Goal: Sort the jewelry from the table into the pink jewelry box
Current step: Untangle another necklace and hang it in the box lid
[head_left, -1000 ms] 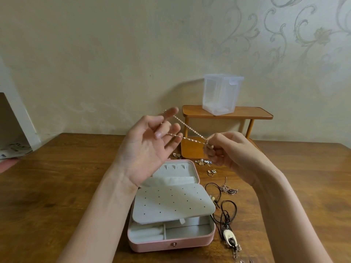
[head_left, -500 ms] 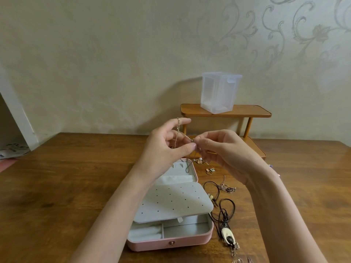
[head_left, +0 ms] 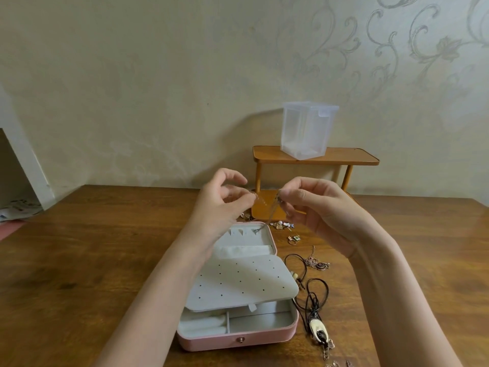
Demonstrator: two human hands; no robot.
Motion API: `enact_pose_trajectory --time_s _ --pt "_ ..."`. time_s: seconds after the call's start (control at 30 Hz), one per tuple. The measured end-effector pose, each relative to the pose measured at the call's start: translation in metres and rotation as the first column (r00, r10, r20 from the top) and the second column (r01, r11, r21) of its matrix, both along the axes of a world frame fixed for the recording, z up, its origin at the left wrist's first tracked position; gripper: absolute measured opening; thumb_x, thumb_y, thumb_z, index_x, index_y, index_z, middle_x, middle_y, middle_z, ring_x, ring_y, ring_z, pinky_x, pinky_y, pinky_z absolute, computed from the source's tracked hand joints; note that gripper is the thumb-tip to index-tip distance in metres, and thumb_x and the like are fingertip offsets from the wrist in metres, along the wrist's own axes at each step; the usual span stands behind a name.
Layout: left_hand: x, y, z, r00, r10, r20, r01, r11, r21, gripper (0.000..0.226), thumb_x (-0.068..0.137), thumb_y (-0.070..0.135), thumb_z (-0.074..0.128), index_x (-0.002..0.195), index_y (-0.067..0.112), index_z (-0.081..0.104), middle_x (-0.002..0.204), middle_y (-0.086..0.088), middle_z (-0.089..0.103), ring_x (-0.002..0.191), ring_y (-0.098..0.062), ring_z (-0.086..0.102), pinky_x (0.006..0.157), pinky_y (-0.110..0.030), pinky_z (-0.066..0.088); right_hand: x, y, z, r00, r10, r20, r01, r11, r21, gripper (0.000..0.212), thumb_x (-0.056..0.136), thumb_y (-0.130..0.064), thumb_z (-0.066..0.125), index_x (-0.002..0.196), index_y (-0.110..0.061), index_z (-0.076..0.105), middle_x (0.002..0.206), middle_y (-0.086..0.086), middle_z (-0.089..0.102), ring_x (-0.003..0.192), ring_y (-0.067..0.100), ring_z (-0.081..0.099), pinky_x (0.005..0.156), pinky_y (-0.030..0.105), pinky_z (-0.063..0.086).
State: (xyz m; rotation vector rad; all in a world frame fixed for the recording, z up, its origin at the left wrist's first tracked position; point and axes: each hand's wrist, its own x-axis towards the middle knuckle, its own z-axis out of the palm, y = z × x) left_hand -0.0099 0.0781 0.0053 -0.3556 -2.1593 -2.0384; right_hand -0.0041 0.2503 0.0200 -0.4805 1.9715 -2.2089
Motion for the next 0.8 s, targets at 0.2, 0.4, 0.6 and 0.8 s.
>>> enact_pose_trajectory --time_s 0.2,0.4,0.6,0.8 --pt "0.007 0.003 0.007 0.997 -0.055 -0.047 0.054 0.998 -0.015 0.01 0.079 0.014 0.07 0.082 0.022 0.065 0.077 0.007 0.067 0.075 -0.004 0.062 0.071 -0.018 0.051 0.0 -0.001 0.0 0.999 -0.042 -0.002 0.042 0.997 0.057 0.01 0.068 -0.016 0.067 0.069 -0.007 0.062 0.061 0.002 0.056 0.058 0.011 0.05 0.056 0.02 0.043" --pt "0.009 0.006 0.006 0.996 -0.077 -0.044 0.074 0.994 -0.077 0.018 0.079 0.006 0.07 0.089 0.02 0.065 0.077 -0.001 0.072 0.072 -0.009 0.066 0.065 -0.021 0.056 0.002 -0.001 0.002 0.997 -0.077 -0.021 0.079 0.983 0.167 0.01 0.076 -0.008 0.067 0.067 -0.005 0.064 0.061 0.004 0.059 0.057 0.011 0.048 0.054 0.018 0.04" --pt "0.006 0.01 0.001 0.992 -0.013 -0.127 -0.017 0.973 -0.23 0.029 0.072 0.009 0.076 0.09 0.025 0.059 0.069 0.005 0.07 0.063 -0.004 0.06 0.066 -0.017 0.051 0.002 -0.003 0.003 0.988 -0.134 -0.076 0.151 0.939 0.308 0.01 0.078 -0.006 0.07 0.069 -0.002 0.069 0.064 0.005 0.063 0.059 0.011 0.05 0.053 0.017 0.042" --pt "0.004 0.018 -0.007 0.994 0.017 -0.112 -0.043 0.971 -0.233 0.028 0.074 0.005 0.07 0.085 0.024 0.052 0.065 0.008 0.062 0.059 -0.004 0.048 0.062 -0.021 0.045 0.001 -0.004 0.002 0.984 -0.153 -0.092 0.175 0.924 0.341 0.01 0.077 -0.009 0.071 0.073 0.0 0.07 0.066 0.006 0.064 0.059 0.009 0.052 0.055 0.017 0.044"
